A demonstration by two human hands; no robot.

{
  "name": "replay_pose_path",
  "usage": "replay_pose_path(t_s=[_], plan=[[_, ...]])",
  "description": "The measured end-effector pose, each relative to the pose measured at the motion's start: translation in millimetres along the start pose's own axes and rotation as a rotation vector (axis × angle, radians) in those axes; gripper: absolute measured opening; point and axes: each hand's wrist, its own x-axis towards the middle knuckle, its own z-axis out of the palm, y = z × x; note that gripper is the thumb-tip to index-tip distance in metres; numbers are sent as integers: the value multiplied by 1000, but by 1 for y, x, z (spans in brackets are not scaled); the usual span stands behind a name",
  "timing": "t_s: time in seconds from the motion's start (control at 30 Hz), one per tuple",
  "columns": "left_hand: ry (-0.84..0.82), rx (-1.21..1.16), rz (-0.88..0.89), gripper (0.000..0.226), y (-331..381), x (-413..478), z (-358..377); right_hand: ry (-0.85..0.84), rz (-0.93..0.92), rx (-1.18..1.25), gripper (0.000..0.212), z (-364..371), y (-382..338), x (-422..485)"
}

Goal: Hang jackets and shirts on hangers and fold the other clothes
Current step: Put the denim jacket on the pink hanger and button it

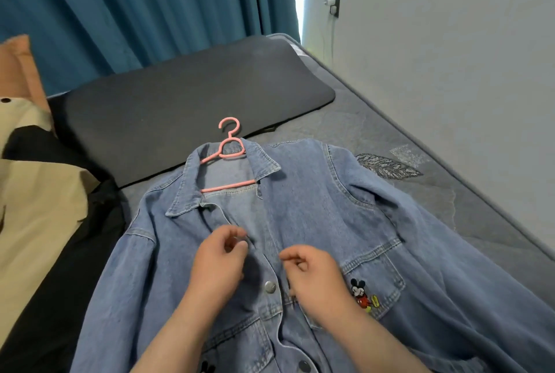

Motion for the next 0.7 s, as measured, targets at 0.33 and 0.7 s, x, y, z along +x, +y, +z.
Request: replay_pose_path(t_s=[0.33, 0.7], plan=[[-232, 474, 122, 19, -24, 28, -7, -201, -245, -647, 27, 12, -24, 45], [-26, 196, 109, 71, -30, 2, 4, 38, -145, -336, 32, -7, -8, 34]])
